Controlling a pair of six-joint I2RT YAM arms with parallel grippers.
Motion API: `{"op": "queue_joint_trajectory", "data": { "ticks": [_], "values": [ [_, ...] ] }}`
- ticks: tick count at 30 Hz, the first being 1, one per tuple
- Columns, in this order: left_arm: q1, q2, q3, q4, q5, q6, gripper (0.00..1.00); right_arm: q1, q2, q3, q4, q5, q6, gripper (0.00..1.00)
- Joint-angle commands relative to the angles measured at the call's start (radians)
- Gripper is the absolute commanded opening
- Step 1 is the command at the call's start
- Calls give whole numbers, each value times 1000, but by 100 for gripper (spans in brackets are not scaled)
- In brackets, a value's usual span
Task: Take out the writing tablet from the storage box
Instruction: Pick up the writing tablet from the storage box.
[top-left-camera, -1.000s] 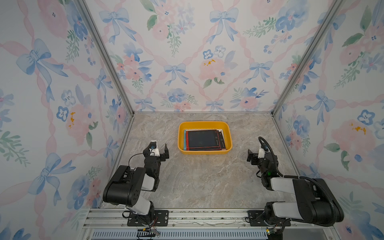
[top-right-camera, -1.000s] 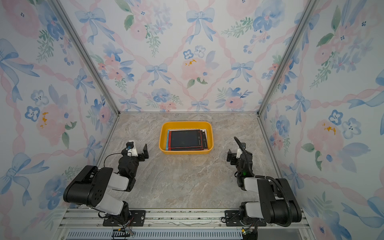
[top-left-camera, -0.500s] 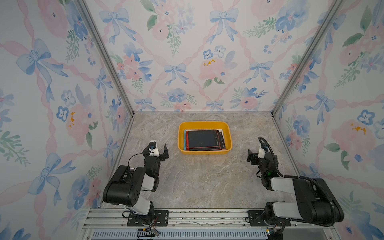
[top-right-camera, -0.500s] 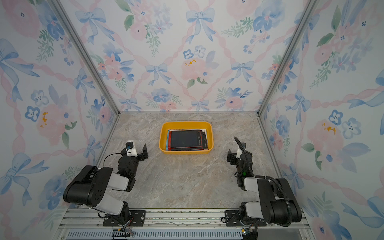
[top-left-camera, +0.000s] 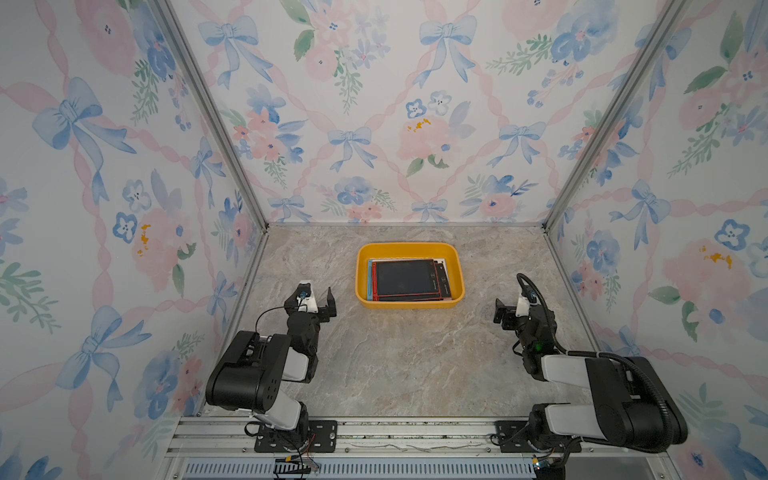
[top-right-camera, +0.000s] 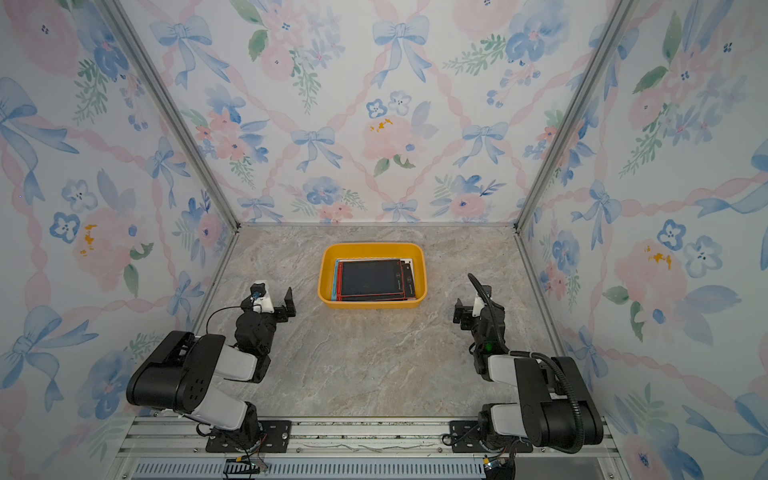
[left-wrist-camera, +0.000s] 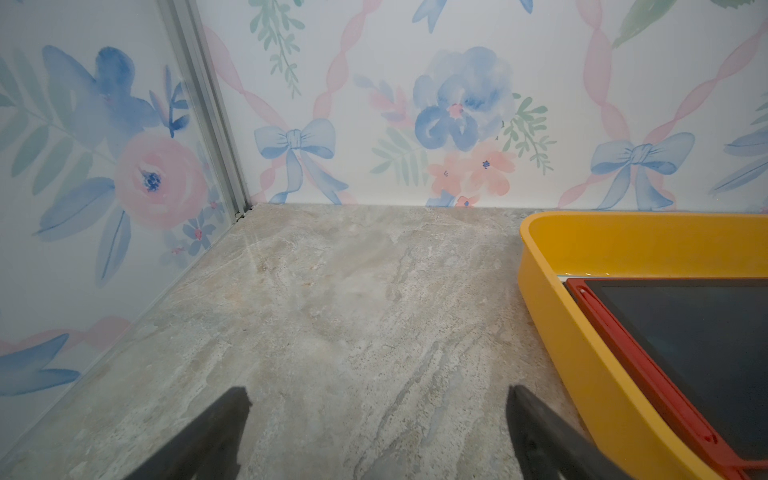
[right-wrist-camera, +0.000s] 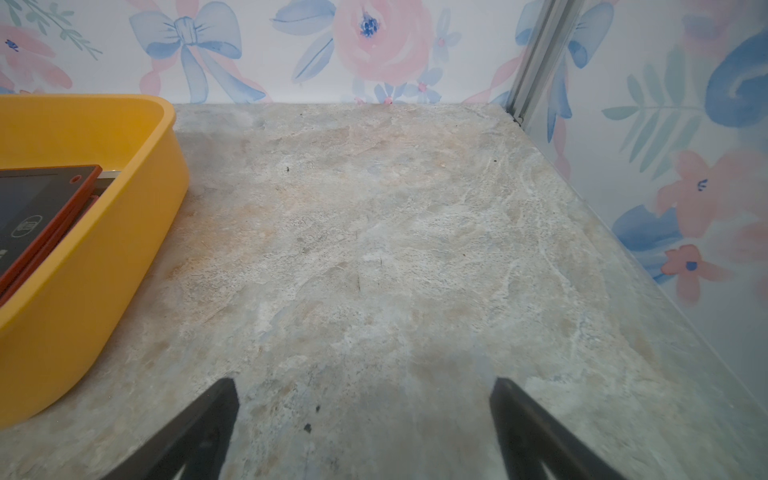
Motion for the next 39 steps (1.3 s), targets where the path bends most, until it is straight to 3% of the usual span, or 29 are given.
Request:
{"op": "queue_joint_trajectory", "data": {
  "ticks": [1, 9, 16, 19, 22, 26, 33, 39],
  "values": [
    [7, 6, 20, 5, 33, 8, 98, -8, 26, 20, 29, -16, 2, 97],
    [-4, -105, 82, -205, 53, 26, 98, -8, -27, 109, -172, -36, -2, 97],
    [-25, -303, 104, -306, -69, -6, 98, -30, -136, 212, -426, -80, 20, 97],
    [-23, -381, 208, -541, -78, -44, 98, -77, -177, 272, -517, -188, 135, 97],
    [-23, -366, 398, -860, -39, -47, 98, -64, -170, 404, -718, -110, 235, 97],
    [-24, -299, 606, -1130, -105, -126, 98, -17, -115, 576, -913, -105, 216, 97],
    [-23, -333, 648, -1109, -30, -176, 98, 43, -21, 837, -1205, -162, 263, 97],
    [-23, -302, 699, -1128, 122, -177, 98, 124, 69, 1023, -1377, -257, 304, 97]
  ]
}}
